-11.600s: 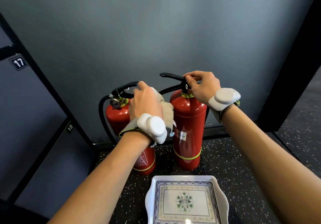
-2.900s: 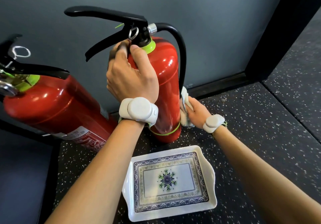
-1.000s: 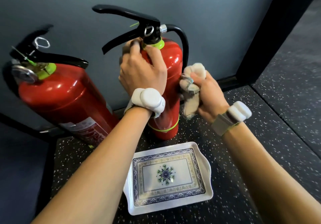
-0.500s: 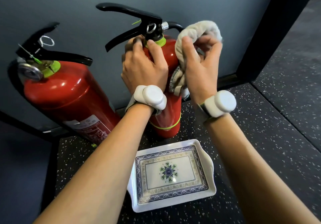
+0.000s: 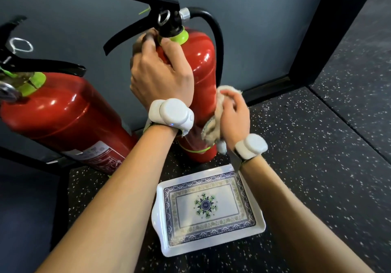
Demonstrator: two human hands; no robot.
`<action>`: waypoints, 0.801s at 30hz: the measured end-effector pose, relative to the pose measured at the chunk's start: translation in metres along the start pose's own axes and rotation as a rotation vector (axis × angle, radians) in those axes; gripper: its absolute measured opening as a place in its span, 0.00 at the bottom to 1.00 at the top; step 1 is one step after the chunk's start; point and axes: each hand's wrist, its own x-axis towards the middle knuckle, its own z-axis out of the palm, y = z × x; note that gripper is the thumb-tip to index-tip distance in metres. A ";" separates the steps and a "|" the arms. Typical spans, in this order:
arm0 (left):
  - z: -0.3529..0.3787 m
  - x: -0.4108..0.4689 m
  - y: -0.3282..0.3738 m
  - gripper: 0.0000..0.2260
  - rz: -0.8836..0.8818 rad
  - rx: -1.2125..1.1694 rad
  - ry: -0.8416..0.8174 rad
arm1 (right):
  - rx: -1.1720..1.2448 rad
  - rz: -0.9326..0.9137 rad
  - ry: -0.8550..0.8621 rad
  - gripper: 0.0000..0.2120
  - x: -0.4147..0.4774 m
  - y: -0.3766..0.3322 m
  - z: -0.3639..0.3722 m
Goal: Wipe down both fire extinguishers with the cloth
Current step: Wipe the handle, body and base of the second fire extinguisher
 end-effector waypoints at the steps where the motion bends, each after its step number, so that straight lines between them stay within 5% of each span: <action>1: -0.001 0.001 0.000 0.25 0.005 -0.004 0.009 | 0.081 -0.049 0.012 0.09 0.001 -0.016 0.001; 7: 0.001 0.004 -0.002 0.24 0.028 -0.019 0.032 | 0.142 -0.286 0.053 0.07 0.012 -0.048 0.010; 17: 0.005 0.003 -0.005 0.24 0.040 -0.040 0.050 | -0.212 0.308 0.005 0.15 0.003 0.134 0.028; 21: 0.004 0.002 -0.003 0.24 0.040 -0.031 0.040 | -0.265 0.489 -0.048 0.15 0.007 0.138 0.023; 24: 0.002 0.003 -0.001 0.22 0.032 0.007 0.030 | -0.153 0.452 -0.058 0.13 0.010 0.116 0.020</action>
